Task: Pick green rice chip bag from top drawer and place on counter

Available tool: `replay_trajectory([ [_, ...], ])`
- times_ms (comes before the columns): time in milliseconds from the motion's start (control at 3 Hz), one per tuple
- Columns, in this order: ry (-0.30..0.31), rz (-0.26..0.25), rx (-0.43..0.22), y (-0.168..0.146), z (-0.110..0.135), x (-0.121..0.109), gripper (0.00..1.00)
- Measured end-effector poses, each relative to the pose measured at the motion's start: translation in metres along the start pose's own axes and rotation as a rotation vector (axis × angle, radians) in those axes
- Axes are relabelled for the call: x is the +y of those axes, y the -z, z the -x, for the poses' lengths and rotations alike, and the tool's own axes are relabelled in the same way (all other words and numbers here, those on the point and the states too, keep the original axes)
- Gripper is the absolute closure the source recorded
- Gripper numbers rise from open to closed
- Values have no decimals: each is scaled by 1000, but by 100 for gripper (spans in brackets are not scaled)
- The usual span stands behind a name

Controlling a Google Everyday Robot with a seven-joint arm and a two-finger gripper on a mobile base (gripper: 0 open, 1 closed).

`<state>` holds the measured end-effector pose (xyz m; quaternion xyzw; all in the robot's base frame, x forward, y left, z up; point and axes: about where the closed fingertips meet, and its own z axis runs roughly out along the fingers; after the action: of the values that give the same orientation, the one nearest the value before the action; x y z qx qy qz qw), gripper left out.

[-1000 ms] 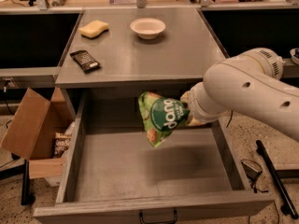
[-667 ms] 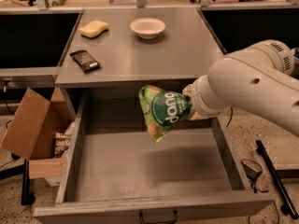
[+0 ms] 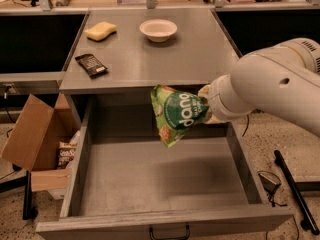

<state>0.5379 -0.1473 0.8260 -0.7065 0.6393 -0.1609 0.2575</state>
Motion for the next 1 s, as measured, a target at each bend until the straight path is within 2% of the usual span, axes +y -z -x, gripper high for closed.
replay_trajectory([
  [333,-12,-104,-55,31,11,-39,100],
  [667,-51,-174,-140,53,31,-83,100],
  [1000,-126,-193,-213,50,38,-117,100],
])
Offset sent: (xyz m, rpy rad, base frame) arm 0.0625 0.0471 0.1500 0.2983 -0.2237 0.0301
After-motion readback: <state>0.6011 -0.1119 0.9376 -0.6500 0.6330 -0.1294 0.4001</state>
